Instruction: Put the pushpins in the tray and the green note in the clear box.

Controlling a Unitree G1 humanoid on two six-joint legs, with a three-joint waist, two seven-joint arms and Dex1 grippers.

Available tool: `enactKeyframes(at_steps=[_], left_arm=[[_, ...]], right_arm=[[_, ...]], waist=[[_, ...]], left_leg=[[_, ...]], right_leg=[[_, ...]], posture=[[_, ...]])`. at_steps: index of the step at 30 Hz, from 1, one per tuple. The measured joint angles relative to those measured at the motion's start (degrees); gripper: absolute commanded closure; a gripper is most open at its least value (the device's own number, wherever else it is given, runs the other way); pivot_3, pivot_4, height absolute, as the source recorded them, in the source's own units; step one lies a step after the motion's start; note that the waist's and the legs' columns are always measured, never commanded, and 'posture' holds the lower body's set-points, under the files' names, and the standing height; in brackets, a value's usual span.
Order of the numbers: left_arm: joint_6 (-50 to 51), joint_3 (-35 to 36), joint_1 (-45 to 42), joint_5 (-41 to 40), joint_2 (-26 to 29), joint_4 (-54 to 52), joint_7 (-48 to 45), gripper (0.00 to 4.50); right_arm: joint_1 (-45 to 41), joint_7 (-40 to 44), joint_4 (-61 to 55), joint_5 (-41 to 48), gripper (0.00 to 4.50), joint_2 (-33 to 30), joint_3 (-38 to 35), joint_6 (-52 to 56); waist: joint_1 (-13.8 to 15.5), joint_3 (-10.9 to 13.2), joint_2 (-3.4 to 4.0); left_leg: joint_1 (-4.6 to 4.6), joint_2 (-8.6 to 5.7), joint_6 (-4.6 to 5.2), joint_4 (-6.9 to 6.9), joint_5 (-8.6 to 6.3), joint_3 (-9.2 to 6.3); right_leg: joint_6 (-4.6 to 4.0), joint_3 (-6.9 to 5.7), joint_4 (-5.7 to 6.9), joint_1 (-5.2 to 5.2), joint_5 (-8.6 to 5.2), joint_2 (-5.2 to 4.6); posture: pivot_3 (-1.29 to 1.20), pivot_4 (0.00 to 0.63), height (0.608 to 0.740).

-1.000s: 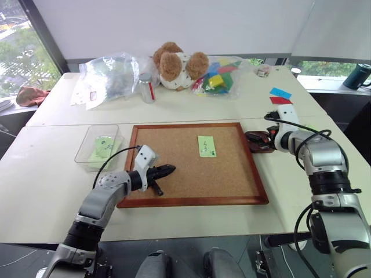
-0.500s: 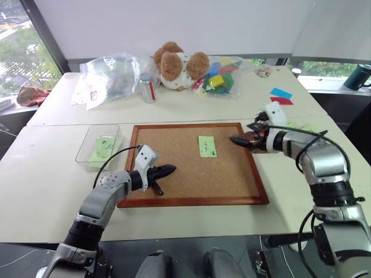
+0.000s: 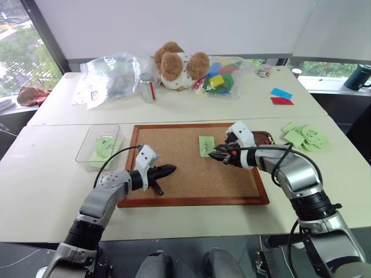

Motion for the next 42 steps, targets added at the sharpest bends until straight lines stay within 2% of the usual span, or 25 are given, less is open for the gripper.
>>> enactKeyframes(at_steps=[6, 8, 10, 11, 23, 26, 30, 42], left_arm=[[0.02, 0.00, 0.13, 0.07, -0.01, -0.60, 0.24, 4.50], [0.01, 0.04, 0.21, 0.09, 0.00, -0.62, 0.28, 4.50], [0.01, 0.11, 0.30, 0.14, 0.00, -0.64, 0.31, 4.50], [0.01, 0.12, 0.31, 0.14, 0.00, -0.64, 0.33, 4.50], [0.08, -0.04, 0.41, 0.56, 0.04, -0.78, 0.30, 4.50], [0.18, -0.32, 0.41, 0.78, 0.14, -0.63, 0.27, 4.50], [0.12, -0.52, 0.47, 0.78, 0.18, -0.61, 0.01, 4.50], [-0.88, -0.63, -0.08, 0.82, 0.21, 0.42, -0.48, 4.50]], right_arm=[[-0.73, -0.21, 3.38, -1.16, 2.80, 0.75, 0.33, -2.21], [-0.73, -0.07, 3.93, -1.50, 3.37, 0.90, 0.39, -2.27], [-0.73, 0.12, 4.29, -1.57, 4.20, 1.20, 0.39, -2.27], [-0.73, 0.16, 4.41, -1.62, 4.45, 1.26, 0.43, -2.27], [-1.51, 0.18, 1.71, -0.75, 4.45, 0.60, -0.55, 2.10], [-6.06, -0.03, -3.93, 0.70, 4.45, -1.76, -3.89, 3.73], [-9.36, -1.44, -4.68, 0.57, 4.45, -4.94, -8.11, 4.53], [-9.71, -8.87, 17.76, -4.32, 4.45, -6.20, -11.82, -4.10]], waist=[[-0.01, 0.00, 0.00], [-0.02, 0.00, 0.00], [-0.02, 0.00, 0.00], [-0.02, 0.00, 0.00], [-0.01, 0.01, 0.01], [0.01, 0.01, 0.01], [0.03, 0.00, 0.00], [-0.02, 0.00, 0.00]], left_leg=[[0.00, 0.00, 0.00, -0.01, 0.00, 0.00], [0.00, 0.00, 0.00, -0.01, 0.00, 0.00], [0.00, 0.00, 0.00, -0.01, 0.00, 0.00], [0.00, 0.00, 0.00, -0.01, 0.00, 0.00], [-0.04, 0.00, 0.00, -0.04, 0.00, 0.00], [-0.03, 0.00, 0.00, -0.04, 0.00, 0.00], [-0.02, 0.00, 0.01, -0.10, -0.02, 0.00], [0.00, 0.00, 0.01, -0.08, -0.01, 0.01]], right_leg=[[0.00, -0.01, 0.00, 0.00, 0.00, 0.00], [0.00, 0.00, 0.00, -0.01, 0.00, 0.00], [0.00, 0.00, 0.00, -0.01, 0.00, 0.00], [0.00, 0.00, 0.00, -0.01, 0.00, 0.00], [0.00, 0.00, 0.00, -0.07, 0.00, 0.00], [0.00, 0.00, -0.03, -0.05, 0.00, -0.01], [-0.01, -0.01, -0.08, -0.04, 0.00, -0.02], [-0.01, -0.01, -0.08, 0.02, 0.00, -0.03]], posture=[[0.00, 0.150, 0.740], [0.00, 0.150, 0.740], [0.00, 0.150, 0.740], [0.00, 0.150, 0.740], [0.00, 0.150, 0.740], [0.00, 0.150, 0.740], [0.00, 0.150, 0.740], [0.00, 0.150, 0.740]])
